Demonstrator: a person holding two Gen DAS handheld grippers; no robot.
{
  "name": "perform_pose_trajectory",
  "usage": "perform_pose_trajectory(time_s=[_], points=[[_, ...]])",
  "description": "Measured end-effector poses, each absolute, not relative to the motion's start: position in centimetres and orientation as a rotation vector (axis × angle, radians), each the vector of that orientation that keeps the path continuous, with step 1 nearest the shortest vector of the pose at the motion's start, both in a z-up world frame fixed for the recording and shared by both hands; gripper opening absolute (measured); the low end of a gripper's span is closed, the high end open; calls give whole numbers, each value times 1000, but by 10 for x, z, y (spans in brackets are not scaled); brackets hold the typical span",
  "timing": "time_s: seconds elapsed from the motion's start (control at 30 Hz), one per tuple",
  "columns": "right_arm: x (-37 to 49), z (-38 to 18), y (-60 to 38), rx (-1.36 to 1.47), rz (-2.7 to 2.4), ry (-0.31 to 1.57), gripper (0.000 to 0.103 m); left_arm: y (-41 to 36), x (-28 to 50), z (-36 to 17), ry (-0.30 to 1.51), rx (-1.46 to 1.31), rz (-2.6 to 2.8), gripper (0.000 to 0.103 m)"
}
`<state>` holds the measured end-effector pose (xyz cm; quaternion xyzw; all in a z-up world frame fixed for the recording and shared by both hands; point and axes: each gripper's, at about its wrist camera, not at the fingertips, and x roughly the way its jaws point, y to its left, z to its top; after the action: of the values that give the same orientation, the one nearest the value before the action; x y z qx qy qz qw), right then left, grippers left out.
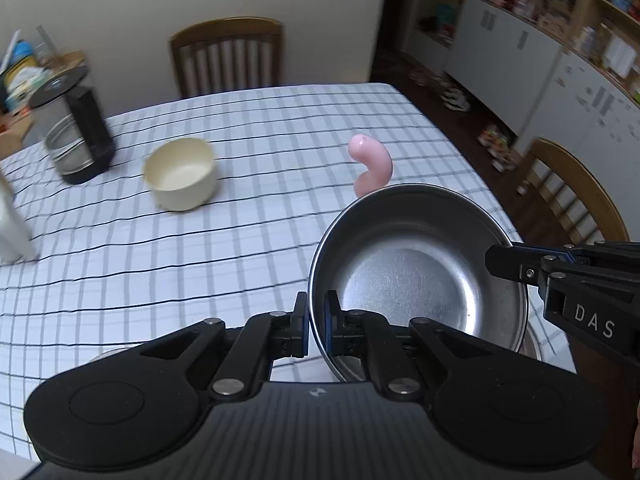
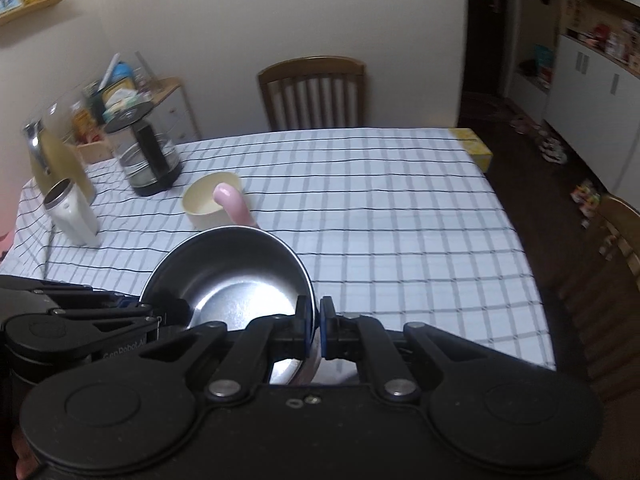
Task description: Organize plates and bowls
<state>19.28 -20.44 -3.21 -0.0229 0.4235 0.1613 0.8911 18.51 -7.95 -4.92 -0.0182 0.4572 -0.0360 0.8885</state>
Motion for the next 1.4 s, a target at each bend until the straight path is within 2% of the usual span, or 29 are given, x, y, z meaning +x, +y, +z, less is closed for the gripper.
perform_pose_trajectory(time_s=[0.23, 0.6, 1.4], points=[[167, -38, -254, 9, 223, 890, 5, -129, 175, -65, 975, 16, -179, 6], [133, -79, -305, 88, 95, 967, 5, -181, 163, -107, 1030, 106, -271, 6], [142, -128, -314, 108, 59, 1039, 5, -195, 180, -151, 1079, 207, -260, 6]])
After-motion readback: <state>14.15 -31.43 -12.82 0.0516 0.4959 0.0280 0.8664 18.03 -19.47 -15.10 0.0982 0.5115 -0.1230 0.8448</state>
